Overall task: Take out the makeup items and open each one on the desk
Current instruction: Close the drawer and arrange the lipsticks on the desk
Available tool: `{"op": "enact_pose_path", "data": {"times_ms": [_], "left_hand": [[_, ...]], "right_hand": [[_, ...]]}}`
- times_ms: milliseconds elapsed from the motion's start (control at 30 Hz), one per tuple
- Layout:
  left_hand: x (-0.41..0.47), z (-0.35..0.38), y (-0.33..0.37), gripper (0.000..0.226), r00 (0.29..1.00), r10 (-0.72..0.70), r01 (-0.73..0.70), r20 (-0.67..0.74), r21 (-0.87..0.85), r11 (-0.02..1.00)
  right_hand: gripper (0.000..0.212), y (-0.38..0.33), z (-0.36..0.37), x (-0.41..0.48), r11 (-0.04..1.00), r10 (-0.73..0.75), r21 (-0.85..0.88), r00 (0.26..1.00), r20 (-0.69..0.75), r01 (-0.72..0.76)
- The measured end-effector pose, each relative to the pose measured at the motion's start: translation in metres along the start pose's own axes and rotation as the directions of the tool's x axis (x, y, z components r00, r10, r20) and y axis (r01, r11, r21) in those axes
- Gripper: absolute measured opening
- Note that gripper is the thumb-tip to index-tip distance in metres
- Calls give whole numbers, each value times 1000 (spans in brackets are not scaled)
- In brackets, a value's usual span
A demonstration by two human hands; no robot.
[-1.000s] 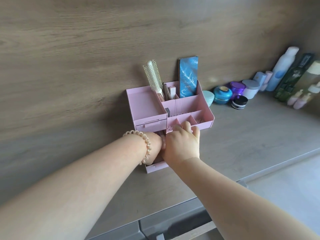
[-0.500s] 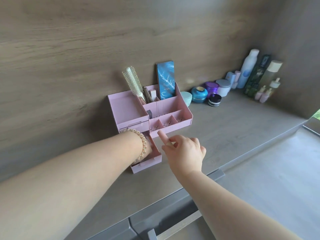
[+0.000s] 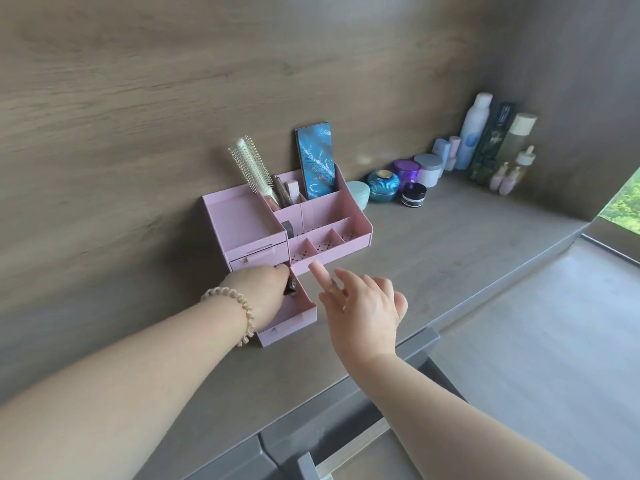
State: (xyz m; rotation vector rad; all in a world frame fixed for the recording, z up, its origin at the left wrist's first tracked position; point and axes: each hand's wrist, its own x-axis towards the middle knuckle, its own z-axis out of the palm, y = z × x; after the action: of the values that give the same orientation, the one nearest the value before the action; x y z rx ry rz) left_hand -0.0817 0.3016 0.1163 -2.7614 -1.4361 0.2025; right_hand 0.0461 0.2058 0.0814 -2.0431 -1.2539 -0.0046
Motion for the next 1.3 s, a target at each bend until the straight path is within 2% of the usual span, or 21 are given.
{"op": "enact_pose_path", "data": {"times_ms": [67,133,267,367,500,600,700,900,1033,1167,1300], "left_hand": [[-17,-3,3,15,982,-94,47,-163,-271,962],[-28,-9,15,13,961,-120,-14,-249,-477,879],[-35,-17,64,16,950,-14,-193,-313,-621,760],[-32,-21,118,22,932,57,-296,-358,-660,690],[-45,-20,200,34,930,158,-354,-331,-698,622],[-67,-16,257,34,916,274,-401,-294,-700,590],[-90,-10,315,33,880,405,-452,-248,-703,549],[-134,-6,417,29,787,600,-510,-140,-695,507],[-166,1,496,28,741,661,-550,-116,-670,499],[-209,29,585,23,724,687,-540,-59,-668,512],[-250,61,653,19,726,687,-509,3,-669,541]], "right_hand": [[15,5,-1,-6,1000,5,6,999,-48,-5],[15,10,-8,-12,999,32,14,996,-79,-31],[7,28,-41,-20,990,133,62,982,-134,-125],[6,52,-74,-30,974,222,88,958,-184,-209],[9,98,-128,-61,954,300,72,907,-295,-292],[37,134,-167,-95,937,337,29,877,-341,-349],[48,174,-203,-134,909,385,-10,848,-364,-417],[30,258,-274,-211,830,506,23,735,-452,-557],[22,321,-324,-268,778,553,-25,704,-445,-627],[14,386,-373,-325,721,614,-56,674,-412,-691],[9,438,-409,-367,714,616,-96,687,-385,-694]]}}
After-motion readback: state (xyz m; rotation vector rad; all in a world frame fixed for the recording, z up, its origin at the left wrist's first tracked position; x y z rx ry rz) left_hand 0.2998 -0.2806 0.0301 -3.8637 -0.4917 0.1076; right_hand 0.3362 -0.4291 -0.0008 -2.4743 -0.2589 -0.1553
